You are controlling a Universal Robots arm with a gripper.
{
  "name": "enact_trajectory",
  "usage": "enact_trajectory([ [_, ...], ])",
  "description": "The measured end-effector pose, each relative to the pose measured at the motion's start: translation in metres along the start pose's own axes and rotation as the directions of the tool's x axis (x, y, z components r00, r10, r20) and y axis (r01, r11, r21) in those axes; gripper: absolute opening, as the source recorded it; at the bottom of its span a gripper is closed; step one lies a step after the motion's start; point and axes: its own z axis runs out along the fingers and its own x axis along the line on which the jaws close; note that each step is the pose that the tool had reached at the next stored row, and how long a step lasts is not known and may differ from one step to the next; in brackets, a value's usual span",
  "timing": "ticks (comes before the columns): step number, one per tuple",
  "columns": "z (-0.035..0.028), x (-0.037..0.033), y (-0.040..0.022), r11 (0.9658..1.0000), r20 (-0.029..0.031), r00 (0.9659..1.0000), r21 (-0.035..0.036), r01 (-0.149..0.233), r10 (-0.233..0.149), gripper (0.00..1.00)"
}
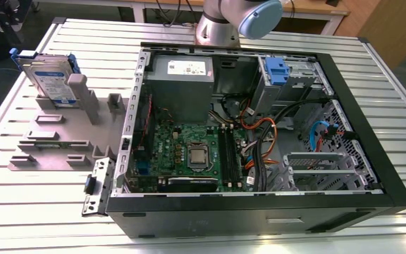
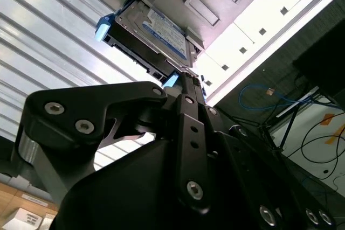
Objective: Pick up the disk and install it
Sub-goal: 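Pick up the disk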
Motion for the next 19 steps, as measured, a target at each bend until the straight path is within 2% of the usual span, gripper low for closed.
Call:
enact_trajectory([
  [19, 0.0000, 0.0000, 0.0000, 0.9999, -0.0006, 0.9999, 0.0000, 0.014, -0.014, 0.11],
])
